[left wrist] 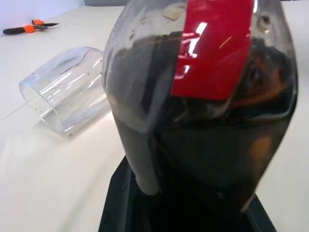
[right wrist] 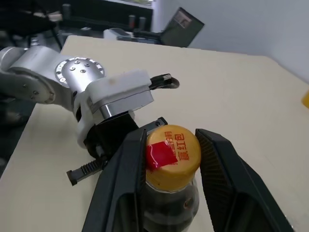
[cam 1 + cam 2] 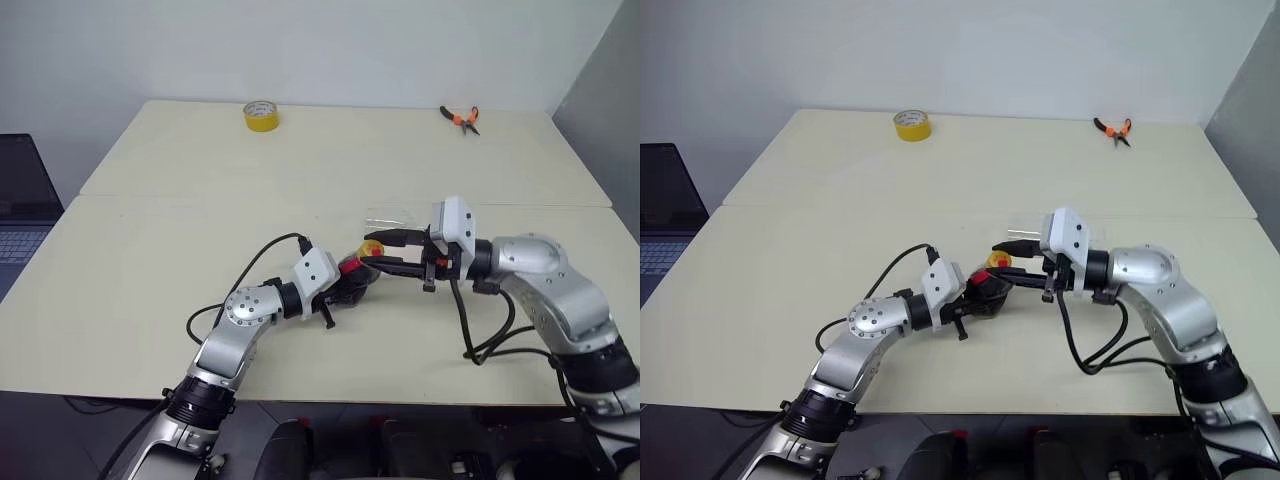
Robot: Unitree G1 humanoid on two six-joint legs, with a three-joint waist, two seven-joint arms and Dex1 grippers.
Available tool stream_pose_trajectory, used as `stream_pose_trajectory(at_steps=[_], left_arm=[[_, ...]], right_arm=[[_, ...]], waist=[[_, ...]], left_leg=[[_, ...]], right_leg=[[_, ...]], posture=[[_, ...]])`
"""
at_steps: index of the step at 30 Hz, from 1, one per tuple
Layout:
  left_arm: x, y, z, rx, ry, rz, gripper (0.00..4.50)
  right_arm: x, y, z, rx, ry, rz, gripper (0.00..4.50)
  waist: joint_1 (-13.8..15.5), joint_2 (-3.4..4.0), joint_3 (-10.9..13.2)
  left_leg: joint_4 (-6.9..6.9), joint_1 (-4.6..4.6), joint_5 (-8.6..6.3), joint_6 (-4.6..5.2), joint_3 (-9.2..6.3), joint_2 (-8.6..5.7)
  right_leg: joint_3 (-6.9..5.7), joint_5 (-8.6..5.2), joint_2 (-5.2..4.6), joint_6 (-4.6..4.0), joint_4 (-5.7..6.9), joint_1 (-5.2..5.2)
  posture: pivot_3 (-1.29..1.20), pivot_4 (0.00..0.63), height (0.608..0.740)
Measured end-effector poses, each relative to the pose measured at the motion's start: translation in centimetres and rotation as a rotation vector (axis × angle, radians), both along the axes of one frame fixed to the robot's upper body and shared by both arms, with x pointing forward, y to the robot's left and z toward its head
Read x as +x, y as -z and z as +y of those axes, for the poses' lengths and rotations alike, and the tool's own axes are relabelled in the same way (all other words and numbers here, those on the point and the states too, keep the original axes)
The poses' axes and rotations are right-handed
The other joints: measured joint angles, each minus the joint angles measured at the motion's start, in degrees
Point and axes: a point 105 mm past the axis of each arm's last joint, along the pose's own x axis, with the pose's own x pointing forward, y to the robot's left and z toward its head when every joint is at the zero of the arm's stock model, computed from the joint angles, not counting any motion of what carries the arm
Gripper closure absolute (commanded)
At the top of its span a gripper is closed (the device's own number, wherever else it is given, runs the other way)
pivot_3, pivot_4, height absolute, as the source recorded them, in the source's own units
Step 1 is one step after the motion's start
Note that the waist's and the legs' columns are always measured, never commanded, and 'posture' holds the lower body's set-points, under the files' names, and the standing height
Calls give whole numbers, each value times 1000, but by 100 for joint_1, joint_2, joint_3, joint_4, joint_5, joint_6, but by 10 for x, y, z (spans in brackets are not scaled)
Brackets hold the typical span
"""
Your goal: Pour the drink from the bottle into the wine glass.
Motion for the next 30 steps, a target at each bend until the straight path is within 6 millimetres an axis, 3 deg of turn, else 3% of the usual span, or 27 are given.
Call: stream_pose_trajectory(at_steps=[5, 14, 15, 20, 23, 26, 30], left_arm=[[-2, 2, 0, -5, -8, 4, 3853], [-4, 2, 1, -23, -10, 15, 3855], [-4, 2, 1, -25, -9, 13, 3856], [-3, -2, -1, -45, -22, 1, 3856], [1, -5, 0, -63, -61, -13, 3856], [5, -5, -2, -69, -85, -17, 3856], [6, -3, -2, -69, -94, -12, 3856]], right_arm=[[2, 0, -1, -36, -54, 2, 3249], [7, 10, -20, 17, 92, 108, 176], [6, 13, -22, 22, 112, 120, 0], [-15, 13, -28, 91, 171, 142, 0], [-27, 1, -22, 214, 249, 119, 0], [-26, -15, -10, 367, 356, 69, 0], [-21, -17, 6, 382, 442, 18, 0]], waist=[[15, 0, 0], [37, 0, 0], [37, 1, 1], [41, 1, 1], [17, 1, 0], [5, 3, 0], [9, 3, 0]], left_leg=[[5, -2, 0, 0, 2, -3], [5, -1, 0, -1, 0, -3], [5, -2, 0, -1, 0, -3], [5, -4, 0, -1, -1, -3], [4, -2, 0, -1, -1, -1], [2, 0, 1, -3, -2, 0], [3, 0, 2, -3, 2, -5]], right_leg=[[2, 0, -8, 0, 0, 2], [1, 1, -8, -1, 2, 3], [2, 1, -8, 0, 2, 2], [1, 0, -8, 0, 2, 1], [3, 0, -6, 1, 8, 0], [2, 0, -4, 1, 14, -2], [5, 0, -5, 1, 11, -1]], posture=[[0, 150, 740], [0, 150, 740], [0, 150, 740], [0, 150, 740], [0, 150, 740], [0, 150, 740], [0, 150, 740]])
